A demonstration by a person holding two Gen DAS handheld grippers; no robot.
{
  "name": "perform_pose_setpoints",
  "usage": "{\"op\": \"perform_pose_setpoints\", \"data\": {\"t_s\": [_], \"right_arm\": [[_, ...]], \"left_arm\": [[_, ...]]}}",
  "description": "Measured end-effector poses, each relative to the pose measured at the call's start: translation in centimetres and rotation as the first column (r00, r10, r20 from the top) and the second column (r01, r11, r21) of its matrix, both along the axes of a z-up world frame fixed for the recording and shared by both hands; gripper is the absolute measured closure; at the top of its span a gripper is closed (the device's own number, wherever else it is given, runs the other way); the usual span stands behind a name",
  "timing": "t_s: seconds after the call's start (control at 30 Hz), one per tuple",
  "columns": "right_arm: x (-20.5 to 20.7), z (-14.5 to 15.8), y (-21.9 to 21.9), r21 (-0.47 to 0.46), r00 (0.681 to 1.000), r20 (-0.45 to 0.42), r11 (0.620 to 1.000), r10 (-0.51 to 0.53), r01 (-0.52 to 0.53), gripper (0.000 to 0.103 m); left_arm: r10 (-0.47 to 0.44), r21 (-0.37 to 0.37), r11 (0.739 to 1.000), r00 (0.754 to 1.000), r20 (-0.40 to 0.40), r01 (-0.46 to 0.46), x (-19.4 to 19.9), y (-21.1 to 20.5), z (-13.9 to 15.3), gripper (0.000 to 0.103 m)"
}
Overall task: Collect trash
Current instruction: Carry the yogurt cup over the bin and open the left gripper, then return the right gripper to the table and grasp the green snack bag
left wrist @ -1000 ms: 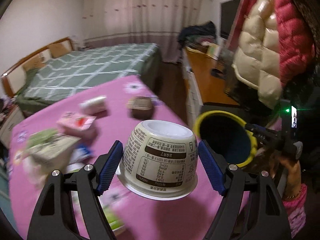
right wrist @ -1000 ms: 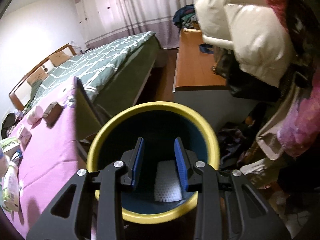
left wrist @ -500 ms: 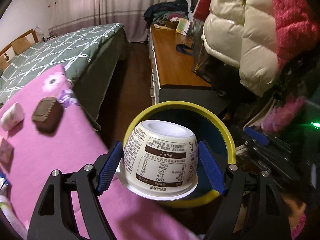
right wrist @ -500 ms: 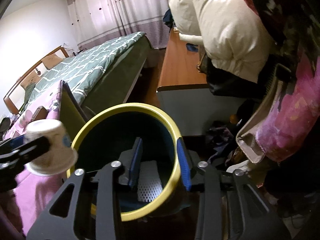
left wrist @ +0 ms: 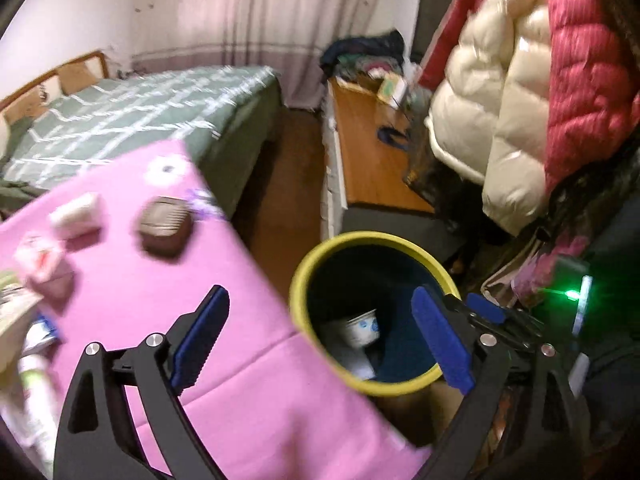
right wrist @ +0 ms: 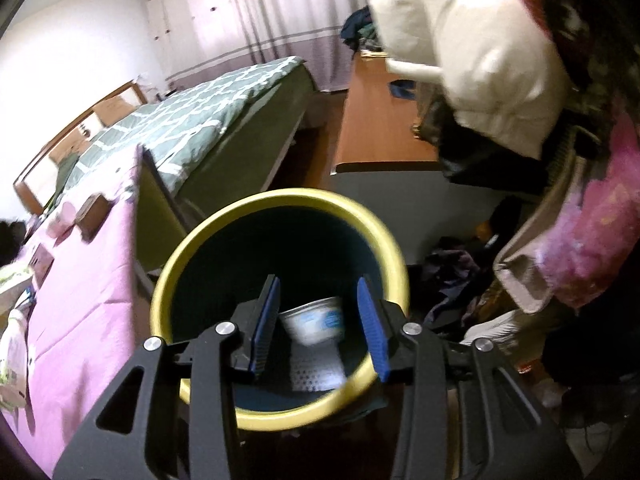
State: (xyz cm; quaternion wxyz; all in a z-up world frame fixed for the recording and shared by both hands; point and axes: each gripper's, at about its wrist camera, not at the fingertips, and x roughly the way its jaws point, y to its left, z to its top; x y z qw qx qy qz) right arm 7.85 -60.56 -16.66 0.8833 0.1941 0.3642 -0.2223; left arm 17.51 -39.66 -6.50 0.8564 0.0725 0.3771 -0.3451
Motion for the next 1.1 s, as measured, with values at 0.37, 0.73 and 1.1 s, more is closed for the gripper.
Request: {"op": "perform_pose_setpoints", "data": {"t_s": [0.37, 0.73, 1.1], "right_arm": [[4.9, 1.9, 9.3, -0.025, 0.973, 0.012, 0.973, 0.232, -0.231, 0.062], [12.7, 5.5, 25.9, -0.059, 0.806, 0.052, 0.808, 0.589, -0.587, 0.062], [19.5, 10.3, 39.0, -0.086, 0.601, 0.048, 0.603, 0.798, -0.793, 0.062]], "left_arm": [[0.381, -0.010, 0.924, 0.916, 0.124, -0.383, -1.5, 21.1, 3.8, 0.007], [0.668, -0.004, 0.736, 0.725, 0.169, -0.677, -3.2, 37.4, 3.5, 0.007], [0.713, -0.022, 0.695, 0.684, 0.152, -0.719, -3.7, 40.8, 2.7, 0.007]]}}
